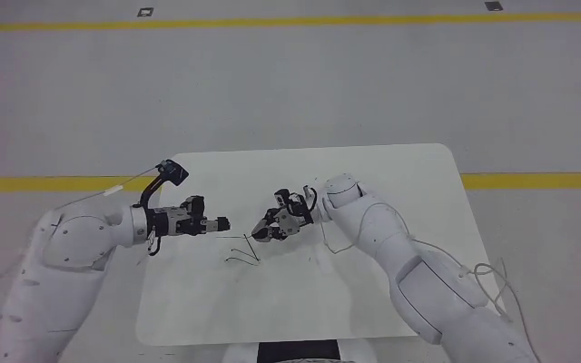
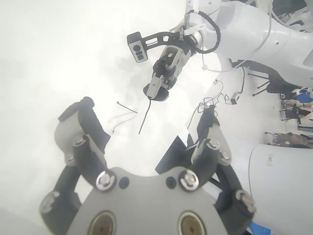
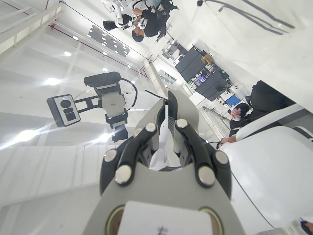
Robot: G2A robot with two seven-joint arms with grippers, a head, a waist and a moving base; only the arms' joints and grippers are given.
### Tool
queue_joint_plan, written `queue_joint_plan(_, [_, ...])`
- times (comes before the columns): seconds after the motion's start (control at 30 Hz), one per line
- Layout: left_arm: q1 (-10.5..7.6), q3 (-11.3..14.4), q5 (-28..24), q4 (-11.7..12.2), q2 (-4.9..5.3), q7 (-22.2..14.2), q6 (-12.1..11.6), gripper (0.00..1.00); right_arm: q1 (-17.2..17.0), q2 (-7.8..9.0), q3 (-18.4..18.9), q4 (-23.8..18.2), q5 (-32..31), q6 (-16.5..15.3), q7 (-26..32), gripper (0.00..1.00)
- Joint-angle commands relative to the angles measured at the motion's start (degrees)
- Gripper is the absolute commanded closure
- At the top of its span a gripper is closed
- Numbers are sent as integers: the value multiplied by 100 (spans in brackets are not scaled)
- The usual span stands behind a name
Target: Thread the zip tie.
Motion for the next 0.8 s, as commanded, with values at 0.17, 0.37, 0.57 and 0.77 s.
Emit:
queue_joint_plan(0.17, [0, -3, 4, -2, -3, -5, 0, 0, 0, 0, 0, 0, 0, 0, 0, 100])
queue_joint_plan(0.37, [20, 75, 932, -47, 43, 498, 0, 0, 0, 0, 0, 0, 0, 0, 0, 100])
queue_joint_plan(0.57, [289, 271, 1895, -368, 287, 980, 0, 0, 0, 0, 0, 0, 0, 0, 0, 100])
queue_joint_plan(0.77, [484, 698, 2308, -504, 722, 1770, 0, 0, 0, 0, 0, 0, 0, 0, 0, 100])
